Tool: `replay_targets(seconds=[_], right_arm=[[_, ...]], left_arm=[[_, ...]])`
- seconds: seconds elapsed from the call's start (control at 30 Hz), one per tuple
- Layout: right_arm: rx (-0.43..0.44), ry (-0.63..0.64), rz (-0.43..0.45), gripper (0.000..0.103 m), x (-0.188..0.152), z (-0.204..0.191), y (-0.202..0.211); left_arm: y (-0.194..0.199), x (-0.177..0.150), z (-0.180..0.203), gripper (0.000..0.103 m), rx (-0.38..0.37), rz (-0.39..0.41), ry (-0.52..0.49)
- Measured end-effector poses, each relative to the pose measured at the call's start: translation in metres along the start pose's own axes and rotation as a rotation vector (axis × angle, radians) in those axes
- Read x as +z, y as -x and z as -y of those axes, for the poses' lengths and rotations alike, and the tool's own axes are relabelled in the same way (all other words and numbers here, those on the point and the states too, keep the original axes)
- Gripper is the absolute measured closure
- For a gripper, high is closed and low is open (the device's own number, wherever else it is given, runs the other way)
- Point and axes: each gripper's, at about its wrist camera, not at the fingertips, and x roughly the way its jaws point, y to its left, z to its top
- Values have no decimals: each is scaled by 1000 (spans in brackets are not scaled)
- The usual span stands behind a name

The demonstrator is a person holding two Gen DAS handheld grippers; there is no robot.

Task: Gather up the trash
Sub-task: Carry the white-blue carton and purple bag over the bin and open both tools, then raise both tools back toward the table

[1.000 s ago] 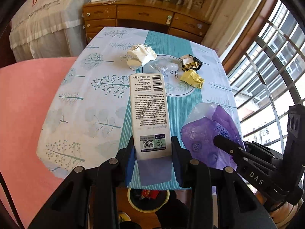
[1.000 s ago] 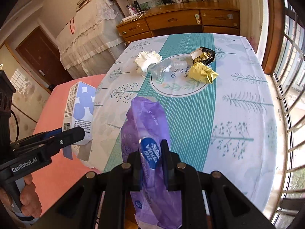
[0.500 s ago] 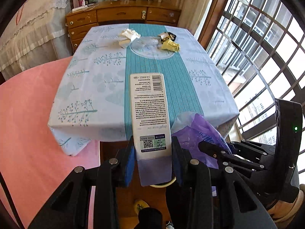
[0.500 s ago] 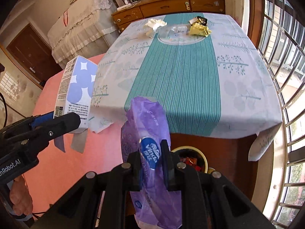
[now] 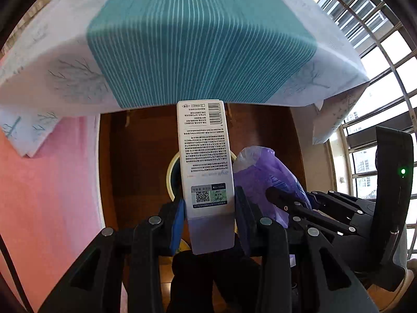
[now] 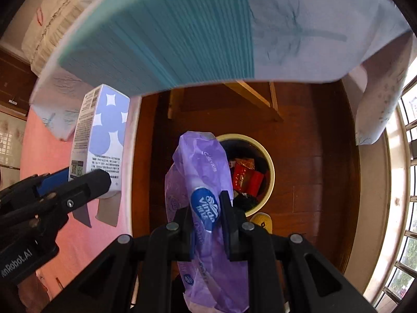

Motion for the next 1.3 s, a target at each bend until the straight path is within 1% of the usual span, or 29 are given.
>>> replay_targets(seconds=[0.13,0.2,0.27,0.33,0.4,0.43,0.47,0.5,0.53,0.57,0.6,0.63,0.67,0.7,0.77,0.87,0.93,1.1,1.23,1.3], right_arm=[[4,-29,-29,88,3,24,-65],[-1,-22,-32,87,5,32,-96],[-15,-10,-40,86,6,39,-130],[-21,-15,-63,85,5,46,-163],[-10,-32,-69,85,7,54,-188],[-9,-41,-70,83,7,58,-200],[-10,-53,-74,72,7,62,-212],[-14,-65,-75,60,9,66,-221],[-21,-77,-74,56,12,70,-229],[-28,-87,-73,49,13,74,-236],[-28,-97,-74,40,13,77,-241],[-20,-108,-77,35,13,81,-247],[-9,-115,-77,31,14,82,-249],[-2,-118,-74,31,15,84,-250],[-19,-105,-70,31,16,82,-248],[-24,-103,-66,31,17,81,-245],[-21,-111,-66,31,16,79,-235],[-12,-124,-66,30,10,67,-202],[-2,-139,-58,30,5,54,-168],[4,-144,-43,30,3,47,-147]], left_arm=[[-72,-3,-3,70,25,-14,-14],[-105,-6,-7,70,32,-20,-30],[-143,-10,-10,70,34,-43,-48],[-172,-13,-13,69,53,-57,-62],[-200,-16,-18,69,66,-59,-73],[-211,-17,-21,69,77,-59,-77],[-221,-18,-25,67,84,-60,-79],[-230,-17,-28,61,92,-67,-75],[-236,-15,-32,48,109,-75,-63],[-244,-15,-37,39,135,-81,-44],[-250,-15,-43,25,145,-84,-25],[-256,-15,-48,16,141,-84,-9],[-259,-17,-51,15,143,-86,-1],[-261,-18,-54,14,149,-91,0],[-263,-19,-58,14,161,-99,-9],[-252,-21,-59,14,175,-82,-14],[-243,-22,-59,14,177,-72,-7],[-204,-27,-53,14,169,-52,21],[-164,-25,-49,14,169,-32,33],[-138,-24,-46,14,169,-19,34]])
